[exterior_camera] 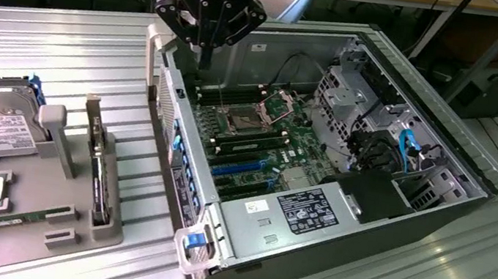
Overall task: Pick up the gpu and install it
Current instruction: 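Reach for the gpu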
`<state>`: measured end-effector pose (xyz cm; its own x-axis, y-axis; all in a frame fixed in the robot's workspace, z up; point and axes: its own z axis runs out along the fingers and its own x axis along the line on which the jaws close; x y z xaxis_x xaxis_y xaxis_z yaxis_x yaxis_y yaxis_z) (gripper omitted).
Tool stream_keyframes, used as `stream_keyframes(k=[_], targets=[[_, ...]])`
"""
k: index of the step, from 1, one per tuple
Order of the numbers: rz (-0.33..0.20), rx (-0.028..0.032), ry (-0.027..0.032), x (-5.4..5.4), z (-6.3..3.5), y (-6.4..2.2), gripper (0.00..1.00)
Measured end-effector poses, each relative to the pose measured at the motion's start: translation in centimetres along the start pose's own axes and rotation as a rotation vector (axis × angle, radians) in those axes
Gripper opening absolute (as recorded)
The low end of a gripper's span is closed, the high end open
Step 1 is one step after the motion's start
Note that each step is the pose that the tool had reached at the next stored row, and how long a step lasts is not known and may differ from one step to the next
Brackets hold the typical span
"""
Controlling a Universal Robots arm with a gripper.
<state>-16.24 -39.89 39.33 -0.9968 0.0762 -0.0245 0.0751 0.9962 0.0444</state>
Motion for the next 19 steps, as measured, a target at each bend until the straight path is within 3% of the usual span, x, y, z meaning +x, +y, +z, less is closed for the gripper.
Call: stream_keyframes(k=[19], targets=[[0.0,-0.0001,0.0,2.2,-0.05,-0.17,0.11]])
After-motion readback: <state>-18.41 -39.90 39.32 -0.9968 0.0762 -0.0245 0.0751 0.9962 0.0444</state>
